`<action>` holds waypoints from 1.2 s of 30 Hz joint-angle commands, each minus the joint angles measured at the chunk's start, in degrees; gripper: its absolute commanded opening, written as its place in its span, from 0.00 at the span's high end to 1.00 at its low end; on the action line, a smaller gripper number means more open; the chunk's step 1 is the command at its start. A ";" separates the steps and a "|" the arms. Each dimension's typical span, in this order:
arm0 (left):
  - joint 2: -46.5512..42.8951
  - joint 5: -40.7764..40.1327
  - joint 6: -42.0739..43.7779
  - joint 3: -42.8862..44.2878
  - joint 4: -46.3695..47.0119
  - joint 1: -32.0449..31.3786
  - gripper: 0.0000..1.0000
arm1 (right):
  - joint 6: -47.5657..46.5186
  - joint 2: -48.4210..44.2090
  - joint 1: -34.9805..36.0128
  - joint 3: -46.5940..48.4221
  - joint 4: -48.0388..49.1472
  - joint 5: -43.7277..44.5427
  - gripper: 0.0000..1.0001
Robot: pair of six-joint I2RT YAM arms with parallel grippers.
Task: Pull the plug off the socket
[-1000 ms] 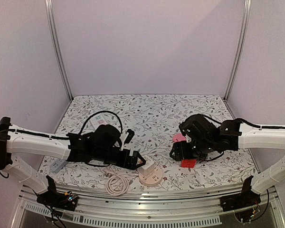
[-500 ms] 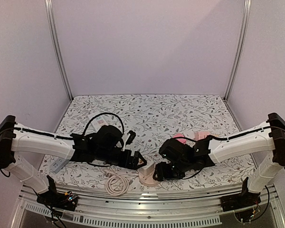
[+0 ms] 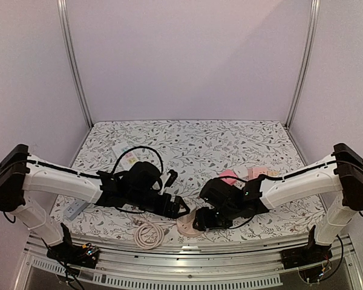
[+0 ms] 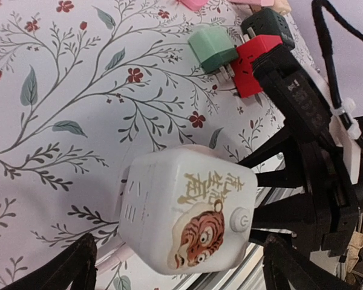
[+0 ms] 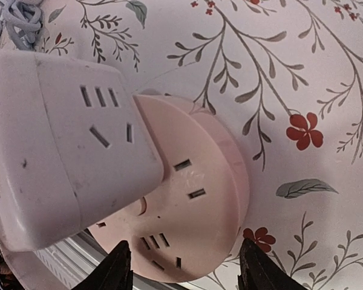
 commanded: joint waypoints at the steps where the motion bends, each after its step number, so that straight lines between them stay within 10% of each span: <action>1: 1.55 1.97 1.78 1.35 4.34 0.66 0.07 | 0.47 1.66 0.03 1.47 1.69 0.05 0.41; 36: -3.65 -4.40 -1.92 1.83 -4.75 -0.05 0.06 | -4.97 7.37 -9.06 8.12 5.63 -1.06 0.53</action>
